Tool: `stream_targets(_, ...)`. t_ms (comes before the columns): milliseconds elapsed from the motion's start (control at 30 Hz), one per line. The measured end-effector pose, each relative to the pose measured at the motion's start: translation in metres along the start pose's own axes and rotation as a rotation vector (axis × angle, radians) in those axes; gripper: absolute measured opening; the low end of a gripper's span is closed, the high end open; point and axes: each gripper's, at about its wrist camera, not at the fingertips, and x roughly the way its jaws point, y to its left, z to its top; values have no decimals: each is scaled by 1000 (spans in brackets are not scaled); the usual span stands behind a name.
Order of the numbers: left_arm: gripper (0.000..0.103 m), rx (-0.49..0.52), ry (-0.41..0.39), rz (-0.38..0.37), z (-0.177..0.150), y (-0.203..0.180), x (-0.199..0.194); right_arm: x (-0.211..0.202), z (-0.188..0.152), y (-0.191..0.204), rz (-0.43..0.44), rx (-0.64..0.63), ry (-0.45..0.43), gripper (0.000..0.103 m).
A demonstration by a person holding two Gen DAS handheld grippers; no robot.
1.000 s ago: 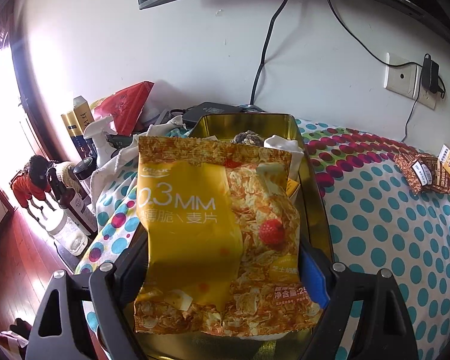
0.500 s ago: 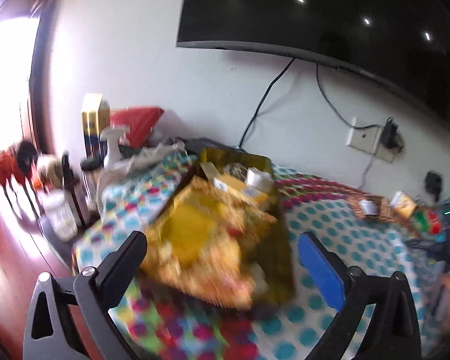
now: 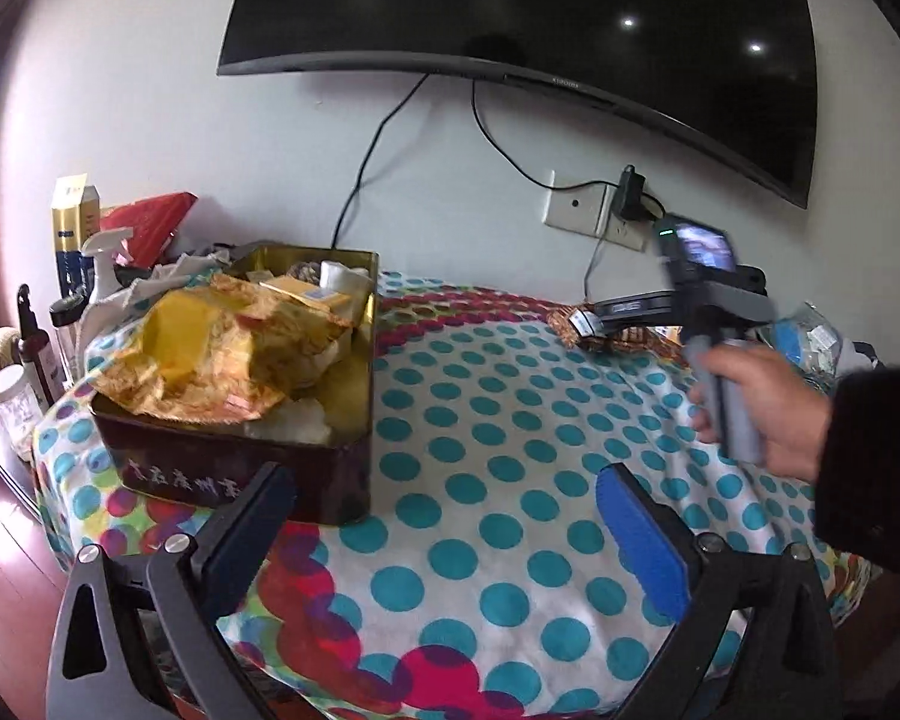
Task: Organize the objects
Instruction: 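Grasp the brown OCAK snack packet with the right gripper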
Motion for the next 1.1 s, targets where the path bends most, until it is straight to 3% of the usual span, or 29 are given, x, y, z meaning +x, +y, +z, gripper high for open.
stream_targets(200,103,-40,21,9,1,12,2,33,22,5,84,161,65,103)
stream_targets(367,103,-29,33,1,1,10,3,46,22,-9,195,240,62,103)
stream_targets(400,103,-27,37,2,1,10,4,45,21,-9,200,226,52,100)
stream_targets(433,103,-28,44,4,0,10,5,41,18,-9,233,205,23,83)
stream_targets(533,103,-42,68,14,0,14,10,33,18,-6,263,190,3,51)
stream_targets(800,103,-26,45,37,1,13,5,-9,25,7,193,49,-64,36)
stream_targets(1100,103,-18,48,49,1,10,4,-71,31,19,151,-83,-170,34)
